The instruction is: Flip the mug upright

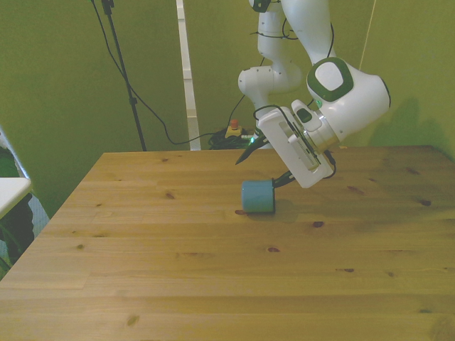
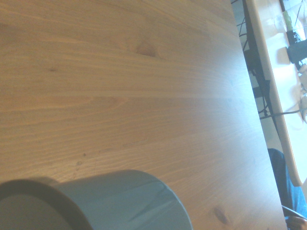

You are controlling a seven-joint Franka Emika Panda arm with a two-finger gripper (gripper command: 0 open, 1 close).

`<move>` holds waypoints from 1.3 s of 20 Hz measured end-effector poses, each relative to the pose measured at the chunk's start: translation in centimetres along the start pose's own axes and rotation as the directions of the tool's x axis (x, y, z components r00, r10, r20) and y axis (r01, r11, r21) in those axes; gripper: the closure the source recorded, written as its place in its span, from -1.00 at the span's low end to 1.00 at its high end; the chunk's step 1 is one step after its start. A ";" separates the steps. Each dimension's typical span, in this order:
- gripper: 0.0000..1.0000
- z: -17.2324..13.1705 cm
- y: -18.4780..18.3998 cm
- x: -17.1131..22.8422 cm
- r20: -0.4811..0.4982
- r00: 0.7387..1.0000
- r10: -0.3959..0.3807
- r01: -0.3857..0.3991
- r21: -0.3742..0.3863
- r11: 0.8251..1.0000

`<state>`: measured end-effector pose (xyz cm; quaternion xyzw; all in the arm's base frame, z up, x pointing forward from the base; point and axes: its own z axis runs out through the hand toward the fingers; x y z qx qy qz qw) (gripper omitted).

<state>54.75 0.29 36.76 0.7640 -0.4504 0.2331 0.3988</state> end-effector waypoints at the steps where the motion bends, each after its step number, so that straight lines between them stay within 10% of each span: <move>1: 1.00 0.0 0.0 0.0 0.000 1.000 0.000 0.000 0.000 1.000; 26: 1.00 0.1 -0.1 0.0 0.002 1.000 0.008 -0.008 0.002 1.000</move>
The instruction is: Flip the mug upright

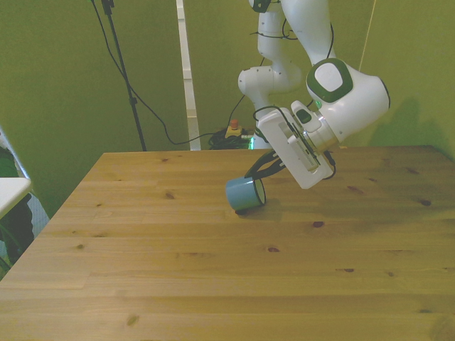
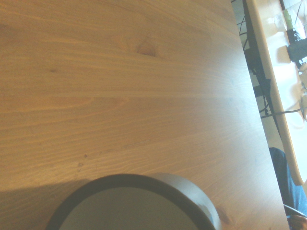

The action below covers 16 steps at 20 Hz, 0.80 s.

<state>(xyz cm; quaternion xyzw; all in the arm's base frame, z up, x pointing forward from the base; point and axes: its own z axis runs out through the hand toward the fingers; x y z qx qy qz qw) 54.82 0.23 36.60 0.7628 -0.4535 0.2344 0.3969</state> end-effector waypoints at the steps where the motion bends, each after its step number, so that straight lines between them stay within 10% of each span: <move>1: 1.00 0.0 0.0 0.0 0.000 1.000 0.001 -0.001 0.002 1.000; 16: 1.00 -5.2 1.8 3.2 0.011 0.996 0.086 -0.087 0.154 0.984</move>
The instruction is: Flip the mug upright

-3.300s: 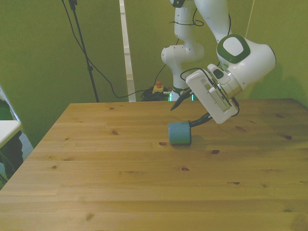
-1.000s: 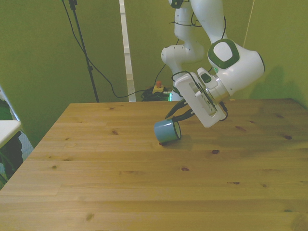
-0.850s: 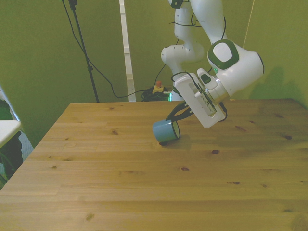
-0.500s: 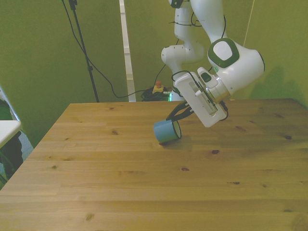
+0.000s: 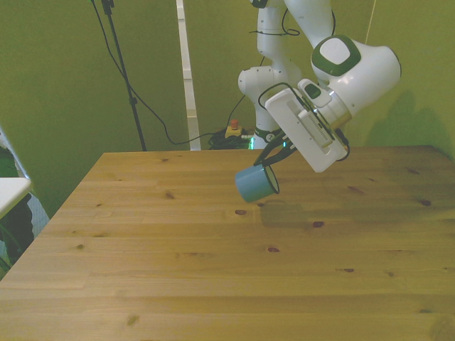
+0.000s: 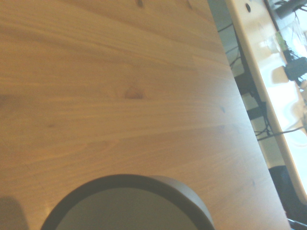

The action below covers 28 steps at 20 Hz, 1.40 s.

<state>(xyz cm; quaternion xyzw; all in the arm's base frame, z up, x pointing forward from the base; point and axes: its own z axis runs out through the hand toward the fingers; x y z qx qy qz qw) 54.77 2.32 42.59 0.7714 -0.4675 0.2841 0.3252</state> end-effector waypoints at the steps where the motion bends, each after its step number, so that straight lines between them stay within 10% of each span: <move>1: 1.00 -0.7 0.0 0.5 0.031 0.999 0.020 -0.021 0.047 0.999; 7: 1.00 -1.2 0.9 4.5 0.276 0.958 0.076 -0.154 0.275 0.949; 15: 1.00 1.1 0.7 4.1 0.582 0.812 -0.048 -0.277 0.457 0.845; 28: 1.00 5.3 0.2 2.3 0.684 0.723 -0.101 -0.304 0.446 0.842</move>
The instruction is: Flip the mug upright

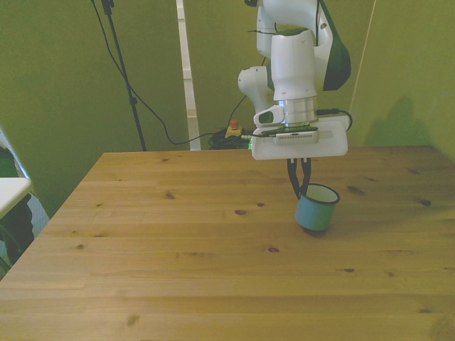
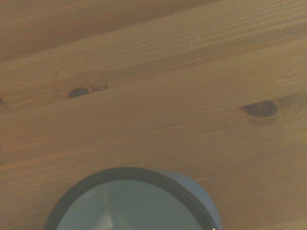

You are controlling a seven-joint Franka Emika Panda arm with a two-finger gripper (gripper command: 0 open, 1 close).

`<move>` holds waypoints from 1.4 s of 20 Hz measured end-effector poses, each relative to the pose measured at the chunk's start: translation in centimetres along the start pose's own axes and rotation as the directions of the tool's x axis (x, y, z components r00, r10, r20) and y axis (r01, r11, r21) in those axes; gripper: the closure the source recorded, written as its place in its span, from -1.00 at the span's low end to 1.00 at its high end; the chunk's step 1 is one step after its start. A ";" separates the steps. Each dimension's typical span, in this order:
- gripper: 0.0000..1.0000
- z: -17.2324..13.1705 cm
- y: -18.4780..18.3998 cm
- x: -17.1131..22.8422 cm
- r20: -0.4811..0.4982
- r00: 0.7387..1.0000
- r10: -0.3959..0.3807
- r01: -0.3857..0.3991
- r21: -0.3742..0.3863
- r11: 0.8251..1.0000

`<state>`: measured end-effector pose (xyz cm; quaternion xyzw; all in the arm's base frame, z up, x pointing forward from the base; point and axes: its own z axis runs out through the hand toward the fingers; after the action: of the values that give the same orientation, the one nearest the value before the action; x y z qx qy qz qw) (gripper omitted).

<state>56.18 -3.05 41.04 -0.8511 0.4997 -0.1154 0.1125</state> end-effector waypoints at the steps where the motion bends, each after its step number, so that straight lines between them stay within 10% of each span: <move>1: 1.00 0.1 0.0 0.0 0.003 1.000 0.001 -0.001 0.001 1.000; 2: -1.00 0.2 0.0 0.0 0.008 1.000 0.001 -0.001 0.002 1.000; 19: -1.00 0.2 0.0 -0.1 0.010 1.000 -0.026 0.026 0.004 1.000; 28: -1.00 -4.8 0.6 -2.8 -0.026 0.997 -0.071 0.072 0.062 0.995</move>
<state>52.88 -1.22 45.22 -0.8630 0.4664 -0.1449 0.1291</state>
